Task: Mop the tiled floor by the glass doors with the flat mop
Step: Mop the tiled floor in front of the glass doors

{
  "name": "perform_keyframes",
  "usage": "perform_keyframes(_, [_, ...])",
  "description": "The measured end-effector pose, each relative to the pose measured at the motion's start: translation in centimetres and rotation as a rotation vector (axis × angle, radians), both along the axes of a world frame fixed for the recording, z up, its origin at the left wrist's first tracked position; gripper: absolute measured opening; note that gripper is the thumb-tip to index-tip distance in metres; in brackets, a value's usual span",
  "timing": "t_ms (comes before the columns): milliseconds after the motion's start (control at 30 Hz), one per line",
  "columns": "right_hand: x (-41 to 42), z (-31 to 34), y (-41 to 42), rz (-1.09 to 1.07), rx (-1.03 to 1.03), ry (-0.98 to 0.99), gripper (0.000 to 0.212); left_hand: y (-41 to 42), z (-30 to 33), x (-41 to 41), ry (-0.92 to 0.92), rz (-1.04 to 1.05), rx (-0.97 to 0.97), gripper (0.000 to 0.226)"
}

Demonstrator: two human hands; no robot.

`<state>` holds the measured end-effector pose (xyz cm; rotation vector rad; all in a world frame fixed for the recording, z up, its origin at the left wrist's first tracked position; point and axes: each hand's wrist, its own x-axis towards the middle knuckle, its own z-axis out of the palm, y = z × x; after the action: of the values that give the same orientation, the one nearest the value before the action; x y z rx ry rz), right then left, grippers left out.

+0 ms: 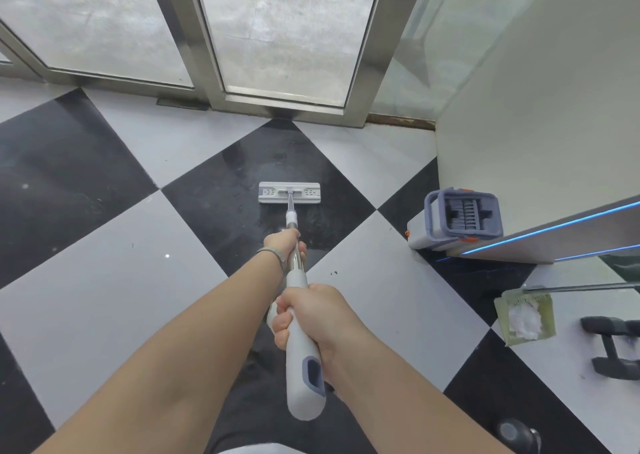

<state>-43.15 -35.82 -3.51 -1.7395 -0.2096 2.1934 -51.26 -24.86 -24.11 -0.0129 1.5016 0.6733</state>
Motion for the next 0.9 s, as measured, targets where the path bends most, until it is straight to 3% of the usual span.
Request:
perform_keyframes(500, [-8.2,-1.6,18.7,-0.076,0.007,-0.025,0.011,19.1,0.1,-6.9,0.033,-0.062,0.021,0.007])
perform_keyframes(900, [-11.3,-2.0,27.3,-0.104,0.004,-0.001,0.013,27.8,-0.1,-9.8,0.034,-0.076,0.023,0.006])
